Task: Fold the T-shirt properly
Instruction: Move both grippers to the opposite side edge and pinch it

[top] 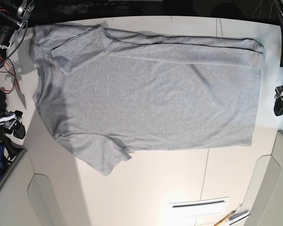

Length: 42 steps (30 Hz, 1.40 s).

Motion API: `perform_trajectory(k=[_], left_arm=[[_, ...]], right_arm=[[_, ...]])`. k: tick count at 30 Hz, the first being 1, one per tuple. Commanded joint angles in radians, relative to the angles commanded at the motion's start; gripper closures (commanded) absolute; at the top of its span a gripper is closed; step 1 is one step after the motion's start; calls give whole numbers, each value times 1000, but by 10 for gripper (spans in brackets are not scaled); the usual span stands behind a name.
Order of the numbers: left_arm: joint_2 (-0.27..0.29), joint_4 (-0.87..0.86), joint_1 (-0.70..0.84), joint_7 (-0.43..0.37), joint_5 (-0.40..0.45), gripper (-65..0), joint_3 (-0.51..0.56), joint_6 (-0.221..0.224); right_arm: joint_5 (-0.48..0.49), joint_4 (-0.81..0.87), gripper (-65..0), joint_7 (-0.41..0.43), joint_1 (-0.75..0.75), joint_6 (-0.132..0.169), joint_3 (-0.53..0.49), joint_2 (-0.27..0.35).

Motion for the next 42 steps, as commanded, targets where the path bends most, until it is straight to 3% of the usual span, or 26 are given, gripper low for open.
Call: perform_trajectory(k=[9, 16, 28, 35, 38, 42], left_arm=[[-53, -476, -374, -57, 74, -408, 225, 0], [-52, -755, -507, -108, 73, -408, 313, 0], [73, -798, -514, -110, 90, -408, 315, 0], [77, -798, -514, -115, 92, -408, 315, 0], [77, -798, -515, -115, 92, -408, 315, 0], [77, -798, -517, -123, 97, -408, 315, 45]], right_arm=[[-83, -173, -370, 121, 85, 0, -86, -2], [-116, -253, -370, 169, 85, 0, -127, -6], [-101, -286, -370, 183, 82, 7, -128, -47], [-101, -286, -370, 183, 82, 9, -129, -100], [-101, -286, -370, 183, 82, 26, -129, -121], [-101, -286, -370, 183, 85, 26, -164, -139]])
